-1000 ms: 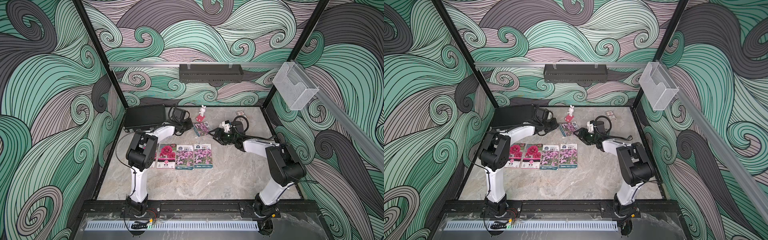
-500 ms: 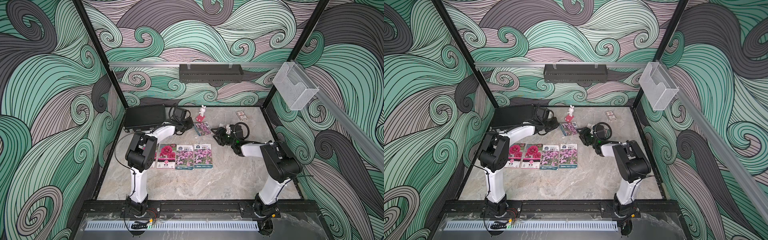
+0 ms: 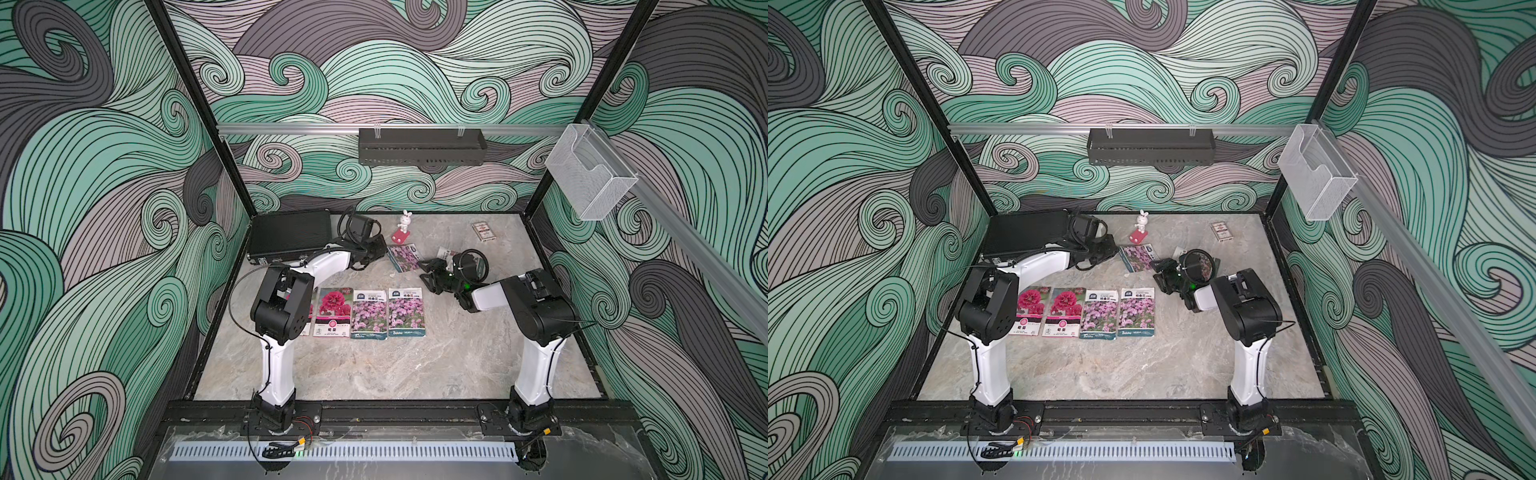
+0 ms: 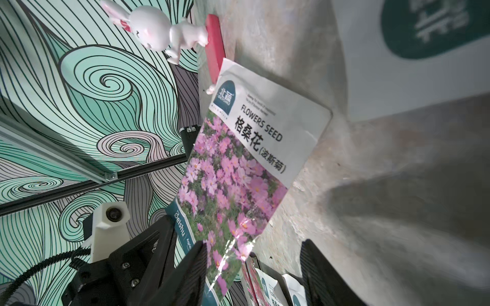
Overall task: Arrange the seed packets in a row
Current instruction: Pick up the seed packet from the center of the board.
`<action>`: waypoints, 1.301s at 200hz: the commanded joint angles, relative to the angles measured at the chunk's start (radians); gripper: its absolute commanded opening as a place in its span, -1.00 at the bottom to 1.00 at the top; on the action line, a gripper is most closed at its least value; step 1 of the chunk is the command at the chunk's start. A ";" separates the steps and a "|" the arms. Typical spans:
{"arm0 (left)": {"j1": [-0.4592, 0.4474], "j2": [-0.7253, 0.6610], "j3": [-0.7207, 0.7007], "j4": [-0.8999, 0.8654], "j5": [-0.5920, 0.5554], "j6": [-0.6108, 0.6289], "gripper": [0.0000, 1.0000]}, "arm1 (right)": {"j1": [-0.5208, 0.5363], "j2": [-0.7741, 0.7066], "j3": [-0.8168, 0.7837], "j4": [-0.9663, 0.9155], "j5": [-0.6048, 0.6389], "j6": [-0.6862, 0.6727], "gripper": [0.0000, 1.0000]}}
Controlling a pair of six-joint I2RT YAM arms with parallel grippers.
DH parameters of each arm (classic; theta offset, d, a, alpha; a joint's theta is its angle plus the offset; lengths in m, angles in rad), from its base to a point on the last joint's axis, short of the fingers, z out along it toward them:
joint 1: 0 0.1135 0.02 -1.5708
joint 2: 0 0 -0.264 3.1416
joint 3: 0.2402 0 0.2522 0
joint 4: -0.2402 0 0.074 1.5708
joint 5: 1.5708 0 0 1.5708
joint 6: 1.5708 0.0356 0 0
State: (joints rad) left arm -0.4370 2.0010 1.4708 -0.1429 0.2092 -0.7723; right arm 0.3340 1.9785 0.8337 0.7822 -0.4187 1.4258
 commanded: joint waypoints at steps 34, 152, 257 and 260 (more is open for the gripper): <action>-0.006 -0.051 0.019 -0.017 -0.014 0.031 -1.00 | 0.011 0.059 0.068 0.031 0.007 0.021 0.11; -0.007 -0.044 0.022 -0.012 0.000 0.037 -1.00 | 0.040 0.096 0.110 0.056 -0.035 0.055 0.07; -0.008 -0.056 0.014 -0.017 -0.001 0.041 -1.00 | 0.030 0.046 0.064 0.030 -0.020 0.003 0.07; -0.008 -0.057 0.013 -0.017 -0.001 0.041 -1.00 | 0.029 0.049 0.068 0.031 -0.021 0.005 0.07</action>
State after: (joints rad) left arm -0.4370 1.9869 1.4708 -0.1463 0.2100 -0.7441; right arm 0.3668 2.0293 0.8745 0.7967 -0.4450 1.4284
